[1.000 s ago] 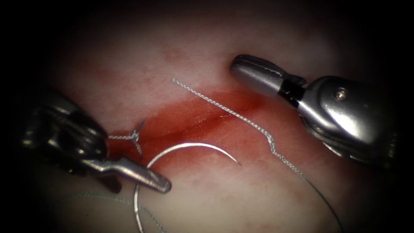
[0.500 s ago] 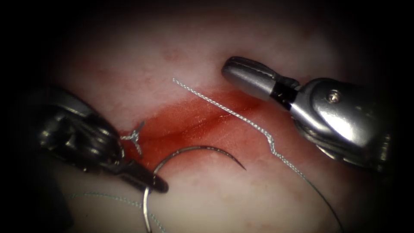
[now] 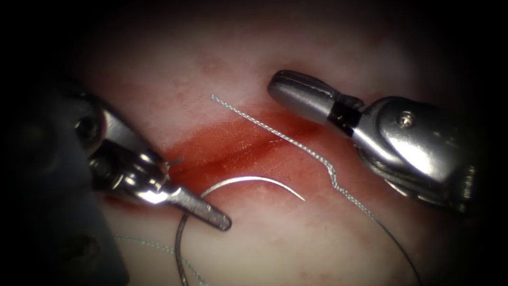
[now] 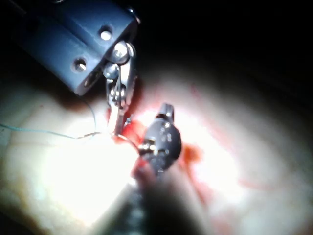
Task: Wound Closure
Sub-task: Pick up the needle with the left gripper.
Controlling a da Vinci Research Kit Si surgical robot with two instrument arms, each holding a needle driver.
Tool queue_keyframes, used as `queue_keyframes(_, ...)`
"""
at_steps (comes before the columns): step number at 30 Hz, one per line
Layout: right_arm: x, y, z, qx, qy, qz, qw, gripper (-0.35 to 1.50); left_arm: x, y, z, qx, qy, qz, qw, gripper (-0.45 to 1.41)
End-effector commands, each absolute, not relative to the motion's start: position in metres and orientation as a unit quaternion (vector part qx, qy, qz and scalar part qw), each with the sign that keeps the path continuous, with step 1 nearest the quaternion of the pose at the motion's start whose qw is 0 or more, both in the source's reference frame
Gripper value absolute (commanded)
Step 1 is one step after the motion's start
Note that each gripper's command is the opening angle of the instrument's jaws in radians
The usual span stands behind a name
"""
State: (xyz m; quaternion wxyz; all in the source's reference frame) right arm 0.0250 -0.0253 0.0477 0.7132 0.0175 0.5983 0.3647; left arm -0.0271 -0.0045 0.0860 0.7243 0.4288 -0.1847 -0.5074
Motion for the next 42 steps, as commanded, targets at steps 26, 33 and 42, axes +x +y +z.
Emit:
queue_keyframes(26,0.0265,-0.0248,0.0472,0.024,0.604,0.359,0.711,0.00,-0.0335,-0.0020,0.0815,0.206,-0.359,-0.128,0.901,0.29)
queue_keyframes(33,0.0266,-0.0249,0.0472,0.025,0.604,0.358,0.711,-0.03,-0.0340,-0.0028,0.0846,0.174,-0.339,-0.064,0.922,0.31)
queue_keyframes(42,0.0269,-0.0250,0.0472,0.027,0.606,0.356,0.711,-0.01,-0.0334,-0.0025,0.0857,0.172,-0.325,-0.063,0.928,-0.45)
